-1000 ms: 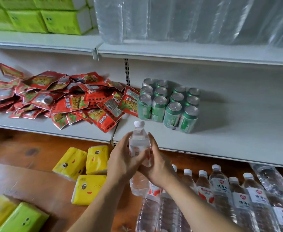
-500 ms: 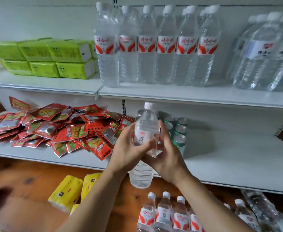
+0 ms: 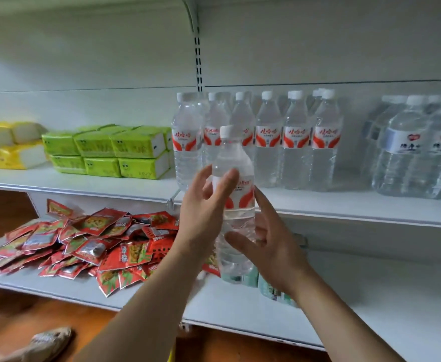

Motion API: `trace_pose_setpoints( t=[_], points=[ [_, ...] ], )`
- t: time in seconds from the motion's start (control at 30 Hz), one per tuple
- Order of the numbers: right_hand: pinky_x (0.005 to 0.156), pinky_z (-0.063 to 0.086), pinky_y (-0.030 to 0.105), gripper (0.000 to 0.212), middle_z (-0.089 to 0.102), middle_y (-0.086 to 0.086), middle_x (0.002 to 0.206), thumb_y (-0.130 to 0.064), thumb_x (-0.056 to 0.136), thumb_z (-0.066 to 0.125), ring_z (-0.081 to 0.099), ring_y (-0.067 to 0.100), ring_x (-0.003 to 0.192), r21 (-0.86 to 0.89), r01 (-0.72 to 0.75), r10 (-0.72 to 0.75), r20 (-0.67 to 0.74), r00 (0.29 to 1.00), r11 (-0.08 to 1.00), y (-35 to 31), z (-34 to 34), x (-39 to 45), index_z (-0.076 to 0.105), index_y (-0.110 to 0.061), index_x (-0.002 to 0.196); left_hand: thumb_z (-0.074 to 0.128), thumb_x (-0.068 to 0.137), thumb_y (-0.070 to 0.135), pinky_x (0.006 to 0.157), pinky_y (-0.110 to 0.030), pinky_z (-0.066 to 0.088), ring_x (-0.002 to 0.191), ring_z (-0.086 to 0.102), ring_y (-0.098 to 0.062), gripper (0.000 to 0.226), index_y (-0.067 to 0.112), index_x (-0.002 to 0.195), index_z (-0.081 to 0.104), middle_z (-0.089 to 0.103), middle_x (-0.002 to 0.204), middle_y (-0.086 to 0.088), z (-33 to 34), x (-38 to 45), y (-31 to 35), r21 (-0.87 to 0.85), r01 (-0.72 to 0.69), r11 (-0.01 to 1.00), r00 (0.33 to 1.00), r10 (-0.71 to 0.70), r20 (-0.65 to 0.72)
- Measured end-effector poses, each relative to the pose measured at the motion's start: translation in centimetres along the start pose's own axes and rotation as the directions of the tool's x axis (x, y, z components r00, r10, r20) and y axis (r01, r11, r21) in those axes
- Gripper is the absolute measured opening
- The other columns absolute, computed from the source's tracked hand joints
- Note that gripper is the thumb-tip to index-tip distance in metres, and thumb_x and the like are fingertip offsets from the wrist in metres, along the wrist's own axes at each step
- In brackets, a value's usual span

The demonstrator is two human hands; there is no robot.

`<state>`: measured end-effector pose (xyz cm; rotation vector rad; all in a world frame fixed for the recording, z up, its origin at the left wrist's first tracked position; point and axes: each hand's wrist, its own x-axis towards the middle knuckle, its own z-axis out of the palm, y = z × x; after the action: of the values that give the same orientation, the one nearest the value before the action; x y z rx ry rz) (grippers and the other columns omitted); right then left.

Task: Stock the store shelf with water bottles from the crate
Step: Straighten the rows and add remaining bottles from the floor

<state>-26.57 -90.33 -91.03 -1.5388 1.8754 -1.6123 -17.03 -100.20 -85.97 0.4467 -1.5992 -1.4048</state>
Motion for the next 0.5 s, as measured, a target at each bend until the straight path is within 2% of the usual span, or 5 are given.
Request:
trace_pose_setpoints(
  t=[0.07, 0.13, 0.27, 0.37, 0.5],
  points=[
    [0.112, 0.042, 0.04, 0.091, 0.043, -0.017, 0.152, -0.073, 0.071, 0.068, 0.047, 0.004, 0.133, -0.045, 0.011, -0.013, -0.063, 0.998, 0.999, -0.9, -0.2, 1.4, 0.011, -0.068, 0.142, 0.058, 0.084, 0.064, 0.075, -0.018, 0.049, 0.077, 0.066, 0.007, 0.072, 0.018, 0.139, 0.053, 0.073, 0.09, 0.006, 0.1, 1.4, 1.0, 0.14, -0.1, 0.985, 0.995, 0.102, -0.009],
    [0.109, 0.041, 0.031, 0.093, 0.044, -0.017, 0.149, -0.064, 0.077, 0.071, 0.047, 0.001, 0.127, -0.088, 0.018, -0.027, -0.101, 0.994, 0.996, -1.6, -0.4, 3.1, 0.009, -0.063, 0.146, 0.053, 0.089, 0.062, 0.078, -0.008, 0.046, 0.086, 0.062, 0.016, 0.064, 0.022, 0.138, 0.054, 0.069, 0.097, 0.018, -0.3, 2.8, 1.8, 0.217, -0.142, 0.966, 0.989, 0.149, -0.018],
    [0.11, 0.042, 0.04, 0.093, 0.042, -0.01, 0.154, -0.055, 0.086, 0.069, 0.049, 0.015, 0.135, -0.155, 0.051, -0.077, -0.167, 0.983, 0.987, -2.1, -0.2, 7.1, 0.006, -0.047, 0.154, 0.053, 0.095, 0.053, 0.105, -0.036, 0.044, 0.125, 0.054, -0.012, 0.053, 0.026, 0.141, 0.05, 0.056, 0.136, 0.006, -3.2, 7.0, 1.0, 0.445, -0.108, 0.889, 0.972, 0.188, -0.14],
    [0.112, 0.041, 0.05, 0.093, 0.039, -0.004, 0.157, -0.049, 0.088, 0.069, 0.044, 0.021, 0.139, -0.159, 0.033, -0.064, -0.192, 0.979, 0.987, -1.6, 0.7, 9.8, 0.003, -0.046, 0.153, 0.053, 0.094, 0.011, 0.102, -0.033, 0.039, 0.131, 0.046, -0.026, 0.064, 0.021, 0.153, 0.029, 0.039, 0.151, -0.007, -5.0, 9.1, -0.3, 0.614, 0.08, 0.785, 0.986, 0.027, -0.163],
    [0.114, 0.037, 0.049, 0.091, 0.035, -0.005, 0.159, -0.046, 0.09, 0.067, 0.04, 0.02, 0.142, -0.145, -0.014, -0.013, -0.186, 0.982, 0.989, -0.1, 2.3, 11.8, 0.001, -0.048, 0.152, 0.05, 0.099, 0.011, 0.103, -0.033, 0.038, 0.142, 0.037, -0.024, 0.079, 0.029, 0.16, 0.003, 0.018, 0.165, -0.002, -5.6, 9.4, -1.7, 0.64, 0.049, 0.767, 0.998, -0.02, -0.052]
  ],
)
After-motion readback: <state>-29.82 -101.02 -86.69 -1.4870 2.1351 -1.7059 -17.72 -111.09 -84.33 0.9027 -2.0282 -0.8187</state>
